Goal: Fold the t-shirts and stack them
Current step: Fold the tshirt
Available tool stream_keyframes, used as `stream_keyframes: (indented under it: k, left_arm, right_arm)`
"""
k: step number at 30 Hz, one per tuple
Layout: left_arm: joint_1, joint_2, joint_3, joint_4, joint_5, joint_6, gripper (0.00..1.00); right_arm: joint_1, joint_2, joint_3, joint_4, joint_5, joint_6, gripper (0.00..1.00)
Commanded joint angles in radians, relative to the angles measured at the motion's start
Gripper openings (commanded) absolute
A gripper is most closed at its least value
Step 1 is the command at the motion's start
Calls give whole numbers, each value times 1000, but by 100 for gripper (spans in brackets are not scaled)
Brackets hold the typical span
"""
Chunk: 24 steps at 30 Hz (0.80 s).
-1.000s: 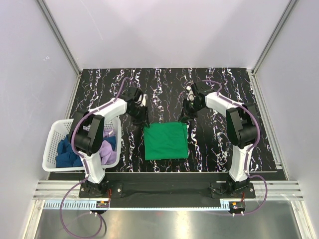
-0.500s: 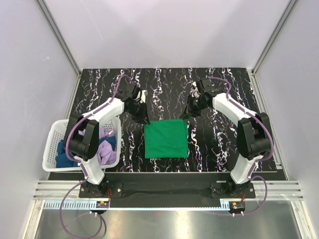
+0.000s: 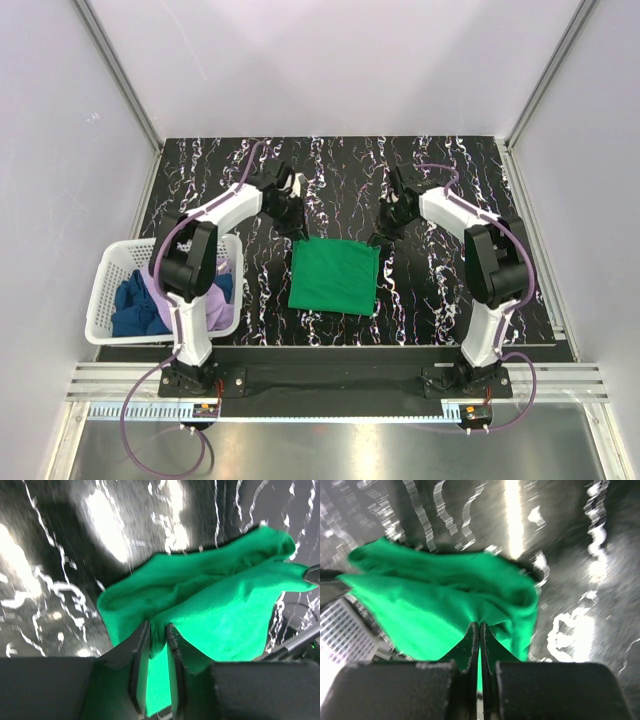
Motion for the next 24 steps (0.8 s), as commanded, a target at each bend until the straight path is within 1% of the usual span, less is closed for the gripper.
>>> stream_keyframes:
  k: [1,4,6,7,9,11,12,14,15,17,19,20,21,22,24]
  left_arm:
    - [10,58,72,7,-30,27,25]
    - [18,80,101,-12,-73,41,26]
    - [24,86,114,-16,-105,42,36]
    - [27,86,121,-25,-124,42,38]
    - [30,58,120,-42,-168,41,46]
    - [30,21,117,-52,-199,35,55]
    - [28,-29,103,-50,-201,36,59]
    - [27,-78,95,-53,-192,30,61]
    - [25,-126,83,-52,-166,26,63]
    - [21,-157,69,-49,-98,9,65]
    - [18,-184,49,-32,-34,-13,65]
    - [16,-189,34,14,5,-39,64]
    - [16,-192,-10,48,95,-57,62]
    - [16,-190,-33,75,118,-80,58]
    - [16,-180,-112,184,198,-145,54]
  right_arm:
    - [-20,51,41,40,80,-6,0]
    - [-42,89,66,42,107,-13,0]
    - [-54,100,69,54,113,-19,0]
    - [-57,106,83,48,124,-24,0]
    - [-63,134,106,20,133,-56,9]
    - [-63,149,152,-16,172,-84,21]
    - [-62,142,166,-50,191,-110,25]
    - [-60,93,175,-75,242,-131,33]
    - [-62,76,176,-104,251,-145,42]
    - [-53,22,173,-145,255,-159,50]
    - [-34,-19,141,-149,241,-168,53]
    - [-13,-57,126,-139,213,-167,52]
    - [-7,-73,106,-95,168,-155,52]
    - [0,-82,68,-69,65,-133,48]
    - [-2,-91,19,52,-43,-45,43]
